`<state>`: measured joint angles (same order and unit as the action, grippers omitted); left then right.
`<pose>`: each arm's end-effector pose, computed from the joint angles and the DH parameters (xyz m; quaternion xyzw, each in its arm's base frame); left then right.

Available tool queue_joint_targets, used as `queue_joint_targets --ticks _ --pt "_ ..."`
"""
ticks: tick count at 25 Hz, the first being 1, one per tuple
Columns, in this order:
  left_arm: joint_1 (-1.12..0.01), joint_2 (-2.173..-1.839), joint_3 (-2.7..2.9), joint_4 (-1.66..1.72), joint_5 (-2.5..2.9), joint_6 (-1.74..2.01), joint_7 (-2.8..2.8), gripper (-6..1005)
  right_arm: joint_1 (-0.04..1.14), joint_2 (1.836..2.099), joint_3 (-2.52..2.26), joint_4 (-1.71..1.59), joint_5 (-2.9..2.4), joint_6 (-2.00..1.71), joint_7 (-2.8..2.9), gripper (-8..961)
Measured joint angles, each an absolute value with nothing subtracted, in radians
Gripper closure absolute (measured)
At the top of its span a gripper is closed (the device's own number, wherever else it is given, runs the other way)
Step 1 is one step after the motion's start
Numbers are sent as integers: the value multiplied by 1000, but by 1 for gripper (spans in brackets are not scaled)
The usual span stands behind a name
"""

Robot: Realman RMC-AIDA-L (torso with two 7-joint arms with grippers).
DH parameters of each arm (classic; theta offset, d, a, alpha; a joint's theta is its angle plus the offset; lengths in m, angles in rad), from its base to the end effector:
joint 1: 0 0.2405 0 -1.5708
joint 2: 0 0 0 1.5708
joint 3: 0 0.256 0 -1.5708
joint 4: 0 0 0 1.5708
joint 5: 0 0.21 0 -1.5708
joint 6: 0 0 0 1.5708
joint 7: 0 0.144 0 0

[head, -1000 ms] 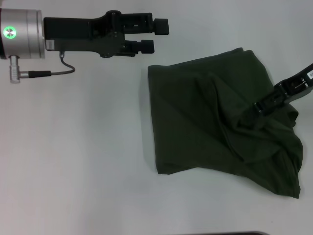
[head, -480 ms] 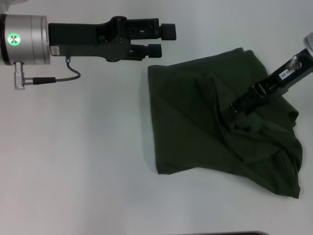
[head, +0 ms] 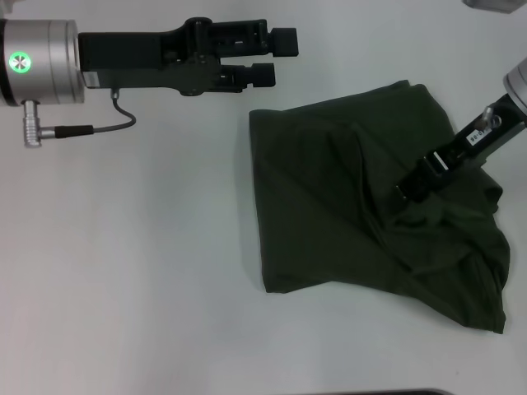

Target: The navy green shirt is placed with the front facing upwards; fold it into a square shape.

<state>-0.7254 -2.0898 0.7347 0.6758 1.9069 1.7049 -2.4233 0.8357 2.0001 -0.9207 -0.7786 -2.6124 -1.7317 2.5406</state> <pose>-0.1683 0.3568 -0.0001 0.7809 0.5444 0.2815 0.1206 0.2231 0.3637 0.0149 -0.8317 0.5359 -0.1427 0.0248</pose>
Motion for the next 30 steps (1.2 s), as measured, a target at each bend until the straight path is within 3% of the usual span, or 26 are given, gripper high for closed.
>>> queue_joint_targets --ticks 3,7,14,19,30 --pt "-726 -2090 735 675 1905 1704 -2421 189 833 1997 -923 -779 -2623 -1730 2542 326" --pt "-722 -2089 735 673 1905 1698 -2421 189 831 1992 -926 -780 -2626 -1729 2542 489" --pt "-722 -2089 735 673 1905 1700 -2414 190 810 1952 -860 -858 -2627 -1745 2568 777" --pt "-722 -2089 735 672 1902 1700 -2413 190 800 1945 -827 -892 -2628 -1748 2571 903" --pt "-722 -2087 733 672 1890 1699 -2411 191 808 1945 -765 -961 -2625 -1702 2571 880"
